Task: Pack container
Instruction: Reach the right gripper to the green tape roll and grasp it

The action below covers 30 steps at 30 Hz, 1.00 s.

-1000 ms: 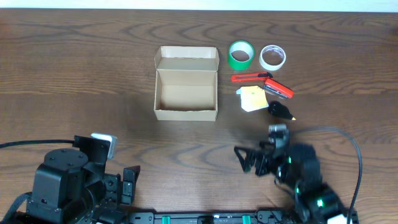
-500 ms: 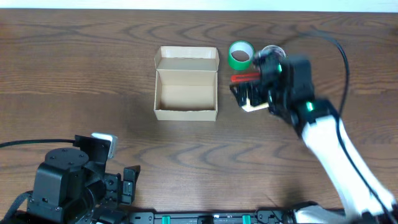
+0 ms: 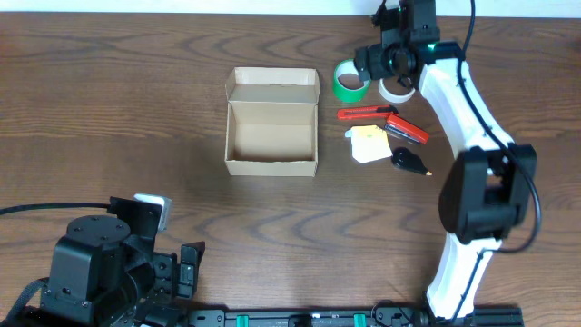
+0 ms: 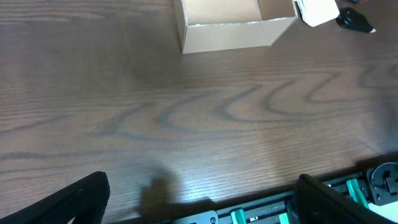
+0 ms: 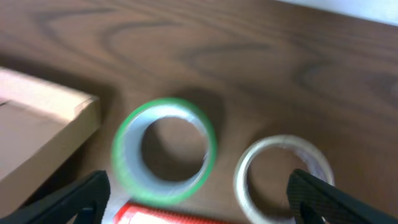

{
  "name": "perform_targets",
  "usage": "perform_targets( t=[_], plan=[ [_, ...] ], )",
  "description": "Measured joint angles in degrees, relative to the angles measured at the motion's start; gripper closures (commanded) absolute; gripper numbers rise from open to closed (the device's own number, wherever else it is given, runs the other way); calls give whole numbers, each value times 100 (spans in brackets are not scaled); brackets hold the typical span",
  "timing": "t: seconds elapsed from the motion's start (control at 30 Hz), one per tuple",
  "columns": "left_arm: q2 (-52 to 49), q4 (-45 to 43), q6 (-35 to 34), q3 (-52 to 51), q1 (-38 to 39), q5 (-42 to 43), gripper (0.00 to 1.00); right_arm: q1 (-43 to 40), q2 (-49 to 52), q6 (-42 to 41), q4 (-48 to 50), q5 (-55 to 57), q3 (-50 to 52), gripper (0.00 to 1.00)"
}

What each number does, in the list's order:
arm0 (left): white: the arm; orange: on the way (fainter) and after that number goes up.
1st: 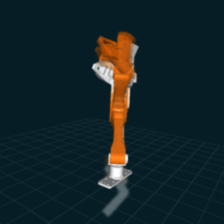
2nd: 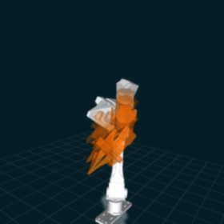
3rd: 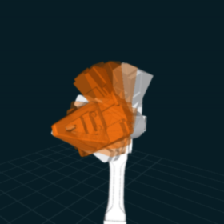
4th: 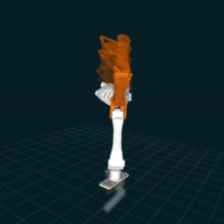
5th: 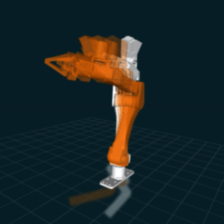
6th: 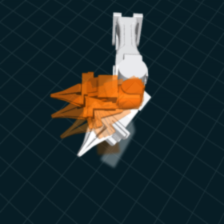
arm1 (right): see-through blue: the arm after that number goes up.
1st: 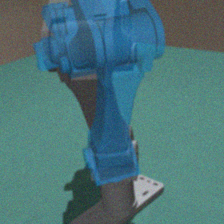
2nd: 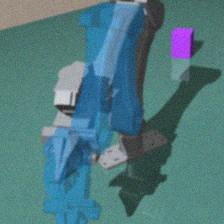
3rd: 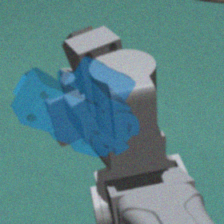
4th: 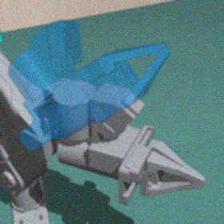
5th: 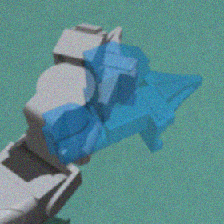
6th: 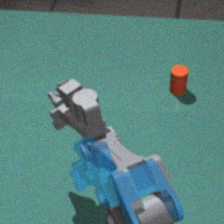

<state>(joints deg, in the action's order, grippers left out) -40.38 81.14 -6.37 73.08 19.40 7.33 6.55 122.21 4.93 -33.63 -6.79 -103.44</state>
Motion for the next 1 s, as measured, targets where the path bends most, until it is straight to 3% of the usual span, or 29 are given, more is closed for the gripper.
perform_targets(
  t=[0.37,0.53,1.0],
  plan=[
    [0,2,0,0,0,0,5,-26,1113,76,452,44,-260,27],
    [0,2,0,0,0,0,5,33,1283,96,457,61,-260,50],
    [0,2,0,0,0,0,5,192,1333,76,481,105,-337,94]
  ],
)
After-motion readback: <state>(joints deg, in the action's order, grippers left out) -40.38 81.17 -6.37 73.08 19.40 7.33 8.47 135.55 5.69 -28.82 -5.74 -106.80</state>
